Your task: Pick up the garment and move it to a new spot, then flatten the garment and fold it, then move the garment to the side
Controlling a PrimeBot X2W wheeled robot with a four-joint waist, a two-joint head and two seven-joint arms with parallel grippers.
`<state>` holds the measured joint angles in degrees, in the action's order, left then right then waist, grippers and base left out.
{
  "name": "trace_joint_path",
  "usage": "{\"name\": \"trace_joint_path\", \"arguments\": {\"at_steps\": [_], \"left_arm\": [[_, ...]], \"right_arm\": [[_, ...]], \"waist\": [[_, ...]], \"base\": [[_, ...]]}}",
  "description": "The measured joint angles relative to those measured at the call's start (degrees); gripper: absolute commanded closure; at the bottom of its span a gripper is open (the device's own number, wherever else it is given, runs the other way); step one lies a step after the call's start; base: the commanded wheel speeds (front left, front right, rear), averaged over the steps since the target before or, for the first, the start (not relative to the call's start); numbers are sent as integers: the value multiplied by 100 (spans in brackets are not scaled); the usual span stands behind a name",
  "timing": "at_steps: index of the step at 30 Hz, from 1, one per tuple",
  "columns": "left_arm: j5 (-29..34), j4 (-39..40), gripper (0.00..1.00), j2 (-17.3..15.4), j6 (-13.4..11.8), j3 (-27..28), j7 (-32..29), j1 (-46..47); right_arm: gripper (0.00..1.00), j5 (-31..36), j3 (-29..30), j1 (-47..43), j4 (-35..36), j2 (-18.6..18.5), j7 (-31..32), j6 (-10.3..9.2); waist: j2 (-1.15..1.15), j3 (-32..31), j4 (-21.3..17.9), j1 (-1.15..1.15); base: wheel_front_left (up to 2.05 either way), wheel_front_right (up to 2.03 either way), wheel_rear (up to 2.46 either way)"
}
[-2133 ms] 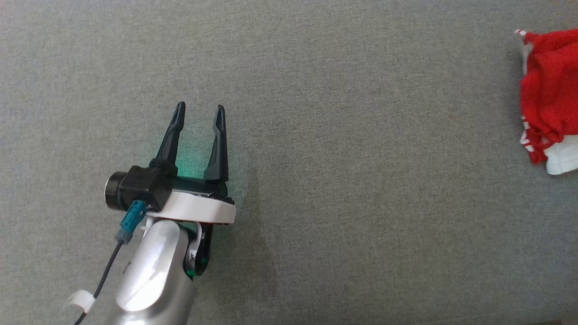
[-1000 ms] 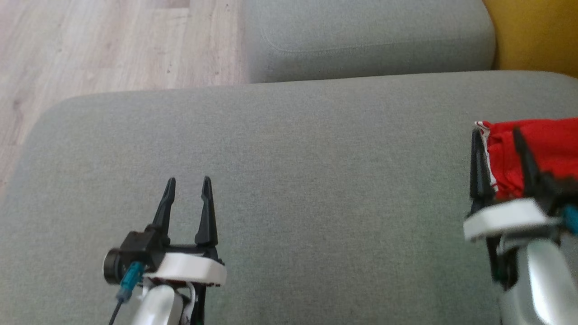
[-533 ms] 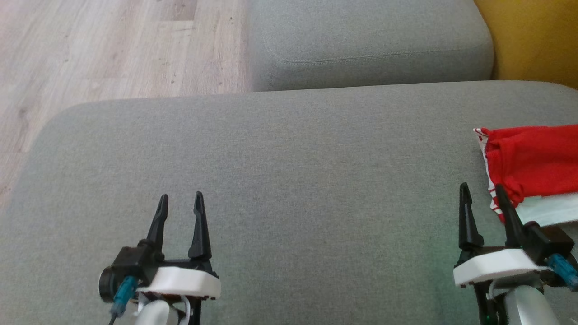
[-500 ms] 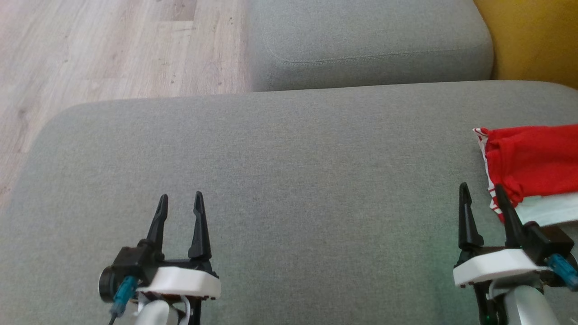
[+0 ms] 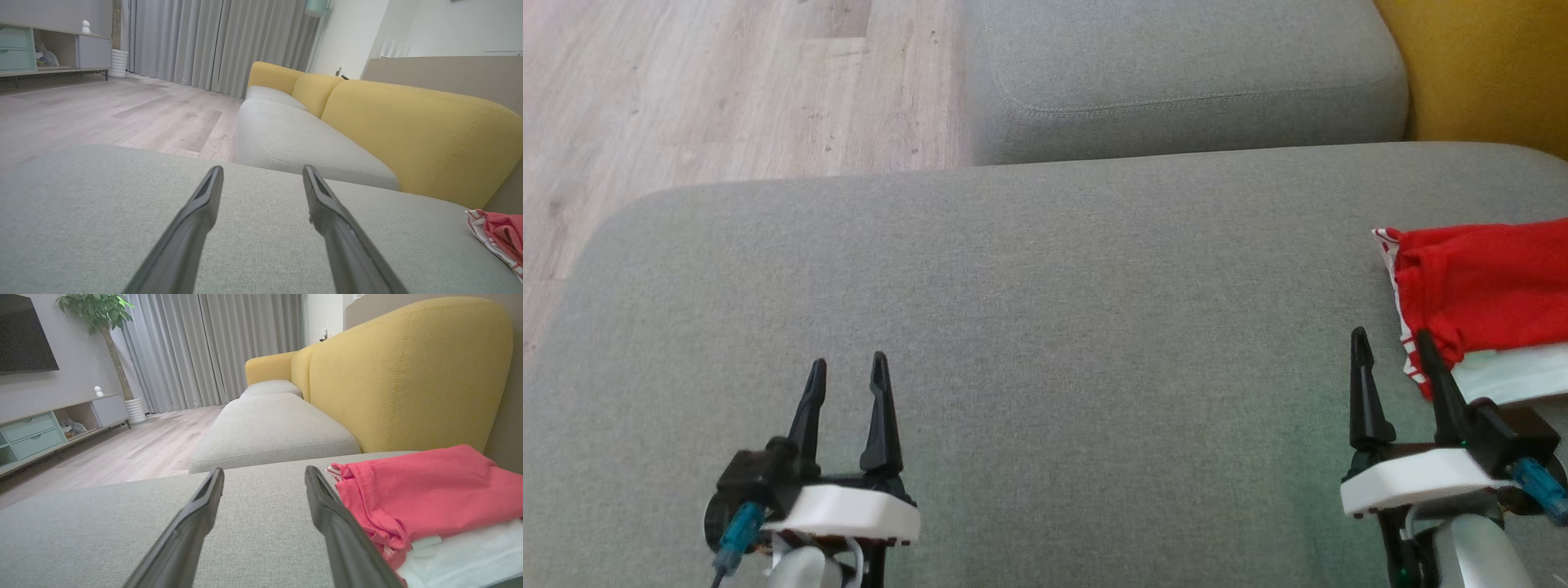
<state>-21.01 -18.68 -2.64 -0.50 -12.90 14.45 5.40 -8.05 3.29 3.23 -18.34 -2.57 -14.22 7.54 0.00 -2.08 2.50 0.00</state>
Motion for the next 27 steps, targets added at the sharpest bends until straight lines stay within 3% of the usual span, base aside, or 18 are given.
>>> {"name": "trace_joint_path", "arguments": {"at_steps": [5,6,12,27], "left_arm": [[-201,-120,0,1,5,14,0,0],[-234,-140,100,1,-11,27,0,1],[-356,-491,100,1,-2,10,-85,-289],[-1171,-409,100,3,60,194,-316,-304]], "right_arm": [[0,2,-12,1,-9,0,0,-1],[100,9,-13,1,-9,0,0,0],[100,-113,-4,-281,-376,12,70,0],[100,-1123,35,-261,-294,14,314,0]], "waist": [[0,3,-22,0],[0,8,-27,0],[0,15,-35,0],[0,41,-61,0]], "base": [[0,0,0],[0,0,0],[0,0,0],[0,0,0]]}}
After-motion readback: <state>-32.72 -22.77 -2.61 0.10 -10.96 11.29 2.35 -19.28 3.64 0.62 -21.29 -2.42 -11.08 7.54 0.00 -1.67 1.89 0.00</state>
